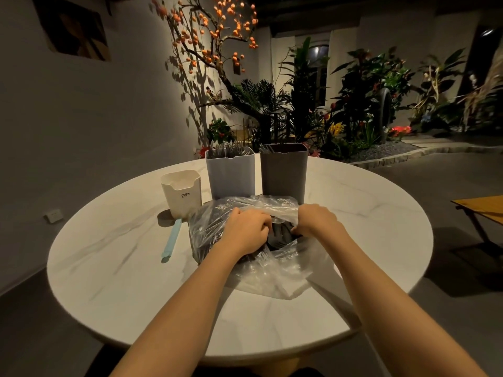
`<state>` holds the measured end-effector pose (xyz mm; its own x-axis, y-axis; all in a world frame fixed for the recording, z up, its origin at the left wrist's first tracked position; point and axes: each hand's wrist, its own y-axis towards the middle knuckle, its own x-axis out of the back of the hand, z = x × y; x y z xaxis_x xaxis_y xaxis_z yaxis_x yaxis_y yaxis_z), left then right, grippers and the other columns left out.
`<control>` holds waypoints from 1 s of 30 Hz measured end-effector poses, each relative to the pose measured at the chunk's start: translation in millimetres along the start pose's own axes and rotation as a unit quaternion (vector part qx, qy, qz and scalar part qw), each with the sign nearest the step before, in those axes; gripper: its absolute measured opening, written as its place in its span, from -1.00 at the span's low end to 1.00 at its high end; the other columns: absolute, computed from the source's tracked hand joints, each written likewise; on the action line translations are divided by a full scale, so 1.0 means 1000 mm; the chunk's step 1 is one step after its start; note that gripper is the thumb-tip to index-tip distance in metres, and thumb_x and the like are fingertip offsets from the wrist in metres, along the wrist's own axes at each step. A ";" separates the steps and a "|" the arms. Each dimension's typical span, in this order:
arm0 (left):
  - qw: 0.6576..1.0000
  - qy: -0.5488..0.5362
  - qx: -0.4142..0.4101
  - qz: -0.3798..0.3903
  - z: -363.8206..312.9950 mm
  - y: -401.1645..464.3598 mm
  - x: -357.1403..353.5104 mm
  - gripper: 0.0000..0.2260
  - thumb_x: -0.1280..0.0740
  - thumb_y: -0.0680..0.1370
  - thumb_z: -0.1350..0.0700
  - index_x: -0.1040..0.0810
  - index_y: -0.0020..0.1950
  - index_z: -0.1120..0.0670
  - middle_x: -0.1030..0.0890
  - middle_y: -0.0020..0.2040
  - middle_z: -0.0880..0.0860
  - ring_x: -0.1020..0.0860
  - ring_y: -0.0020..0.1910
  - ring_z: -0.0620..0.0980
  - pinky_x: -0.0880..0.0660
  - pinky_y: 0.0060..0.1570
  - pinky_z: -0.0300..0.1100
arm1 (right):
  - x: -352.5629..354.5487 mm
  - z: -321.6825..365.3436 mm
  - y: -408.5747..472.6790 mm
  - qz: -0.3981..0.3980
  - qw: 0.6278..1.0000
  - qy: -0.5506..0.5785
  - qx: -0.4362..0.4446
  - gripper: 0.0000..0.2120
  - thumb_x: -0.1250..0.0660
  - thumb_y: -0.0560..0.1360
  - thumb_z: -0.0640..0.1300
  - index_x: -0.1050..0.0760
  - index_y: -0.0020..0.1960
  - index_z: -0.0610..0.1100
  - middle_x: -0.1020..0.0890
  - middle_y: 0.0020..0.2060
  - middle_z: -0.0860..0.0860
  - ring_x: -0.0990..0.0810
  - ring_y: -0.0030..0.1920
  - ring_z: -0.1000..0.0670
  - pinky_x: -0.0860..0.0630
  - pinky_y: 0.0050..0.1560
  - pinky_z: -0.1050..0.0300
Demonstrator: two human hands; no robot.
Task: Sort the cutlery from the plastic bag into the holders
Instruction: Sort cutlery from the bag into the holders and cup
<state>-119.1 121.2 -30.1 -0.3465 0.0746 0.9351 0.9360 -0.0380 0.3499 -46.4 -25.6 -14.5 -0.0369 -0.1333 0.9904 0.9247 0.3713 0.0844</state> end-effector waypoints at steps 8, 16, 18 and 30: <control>0.996 -0.075 0.026 -0.046 0.001 -0.002 -0.004 -0.91 -0.23 0.57 0.12 -0.42 0.06 -0.02 -0.59 -0.01 -0.03 -0.48 -0.06 -0.04 -0.28 0.22 -0.06 | -0.004 0.020 0.009 0.045 0.999 -0.021 0.021 -0.58 -0.21 0.53 0.23 -0.43 -0.17 -0.14 -0.52 -0.18 -0.05 -0.50 -0.12 -0.05 -0.44 -0.04 0.10; 0.995 -0.086 0.026 -0.040 0.001 -0.002 -0.004 -0.92 -0.25 0.60 0.03 -0.38 0.06 -0.04 -0.59 0.02 -0.04 -0.42 -0.11 -0.08 -0.31 0.22 -0.04 | 0.002 0.020 0.023 0.135 0.990 0.027 -0.010 -0.62 -0.26 0.49 0.24 -0.46 -0.15 -0.10 -0.53 -0.12 -0.04 -0.52 -0.06 -0.07 -0.53 0.12 0.05; 0.997 -0.068 0.035 -0.017 0.000 -0.001 -0.005 -0.82 -0.23 0.59 -0.11 -0.35 0.05 -0.04 -0.58 -0.01 -0.04 -0.45 -0.11 -0.06 -0.30 0.21 -0.02 | 0.004 0.017 0.023 0.151 0.988 0.030 -0.006 -0.61 -0.25 0.52 0.22 -0.45 -0.20 -0.10 -0.50 -0.25 -0.02 -0.50 -0.15 -0.04 -0.50 -0.03 0.13; 0.993 -0.094 0.057 0.049 -0.001 -0.002 -0.005 -0.80 -0.22 0.59 0.05 -0.28 0.17 -0.07 -0.48 0.18 0.01 -0.35 0.12 0.06 -0.22 0.23 0.02 | 0.002 0.014 0.016 0.153 0.983 0.102 0.014 -0.52 -0.24 0.53 0.23 -0.50 0.09 -0.21 -0.49 -0.09 -0.07 -0.44 -0.11 -0.02 -0.35 -0.18 0.20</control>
<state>-119.3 119.5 -35.6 -0.2458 0.2610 0.9335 0.9693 0.0581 0.2389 -37.0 -7.1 -9.7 0.3207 -0.1922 0.9275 0.8701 0.4468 -0.2082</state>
